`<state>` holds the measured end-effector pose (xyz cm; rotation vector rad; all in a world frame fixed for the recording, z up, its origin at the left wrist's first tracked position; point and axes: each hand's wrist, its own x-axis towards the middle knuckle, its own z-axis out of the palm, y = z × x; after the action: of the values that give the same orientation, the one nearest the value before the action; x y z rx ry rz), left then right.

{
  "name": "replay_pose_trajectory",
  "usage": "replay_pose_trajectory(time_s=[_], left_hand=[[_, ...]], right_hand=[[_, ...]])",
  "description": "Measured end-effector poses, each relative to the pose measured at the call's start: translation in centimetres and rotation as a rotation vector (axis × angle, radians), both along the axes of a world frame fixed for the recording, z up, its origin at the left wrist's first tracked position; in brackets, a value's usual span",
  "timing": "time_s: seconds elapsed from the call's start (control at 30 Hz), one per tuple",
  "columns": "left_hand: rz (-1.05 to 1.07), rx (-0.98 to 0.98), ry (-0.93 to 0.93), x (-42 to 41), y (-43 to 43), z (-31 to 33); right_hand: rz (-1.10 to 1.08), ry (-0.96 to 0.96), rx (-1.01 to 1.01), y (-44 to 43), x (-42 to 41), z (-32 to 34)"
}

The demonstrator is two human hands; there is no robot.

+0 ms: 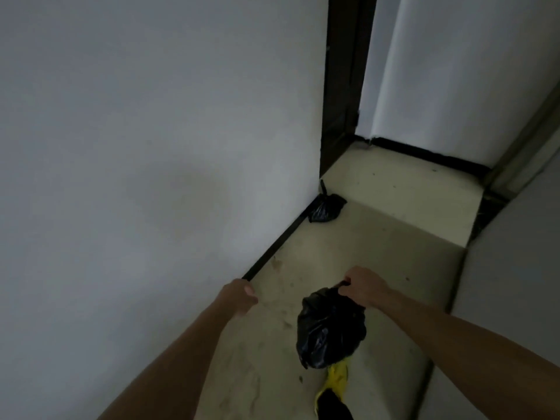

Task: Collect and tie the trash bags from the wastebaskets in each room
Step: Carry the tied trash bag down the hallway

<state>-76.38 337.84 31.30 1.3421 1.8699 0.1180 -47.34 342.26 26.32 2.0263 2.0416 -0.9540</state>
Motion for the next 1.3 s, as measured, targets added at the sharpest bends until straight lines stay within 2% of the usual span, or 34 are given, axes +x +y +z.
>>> replay_pose_trajectory(time_s=[0.17, 0.3, 0.5, 0.8, 1.03, 1.1, 1.17, 1.2, 1.27, 1.3], left_hand=[[-0.009, -0.030, 0.029, 1.6, 14.0, -1.3], [-0.003, 0.018, 0.021, 3.8, 23.4, -1.7], [-0.016, -0.102, 0.008, 5.3, 32.5, -5.3], [0.011, -0.191, -0.050, 6.8, 50.4, -15.7], [-0.029, -0.257, -0.012, 7.5, 58.8, -20.8], [-0.052, -0.223, 0.013, 7.4, 58.7, -20.0], [-0.055, -0.219, 0.033, 7.5, 61.3, -22.6], [-0.064, -0.210, 0.044, 7.3, 61.3, -22.1], [-0.056, -0.211, 0.075, 7.3, 64.2, -25.7], [-0.060, -0.198, 0.083, 7.2, 64.6, -25.0]], right_hand=[[0.074, -0.059, -0.155, 12.7, 1.8, -1.4], [0.122, -0.089, -0.154, 22.3, 3.4, -0.8], [0.164, -0.108, -0.105, 33.6, 4.3, -1.7], [0.091, -0.135, -0.197, 52.7, 5.8, -10.8], [0.066, -0.062, -0.194, 64.0, 4.4, -16.4], [0.038, -0.039, -0.160, 64.4, 3.7, -16.3], [0.013, -0.021, -0.148, 68.1, 3.5, -20.2], [0.005, -0.034, -0.142, 68.3, 3.4, -20.2], [0.003, -0.024, -0.142, 72.0, 3.2, -25.1], [-0.001, -0.032, -0.132, 72.5, 3.0, -25.0]])
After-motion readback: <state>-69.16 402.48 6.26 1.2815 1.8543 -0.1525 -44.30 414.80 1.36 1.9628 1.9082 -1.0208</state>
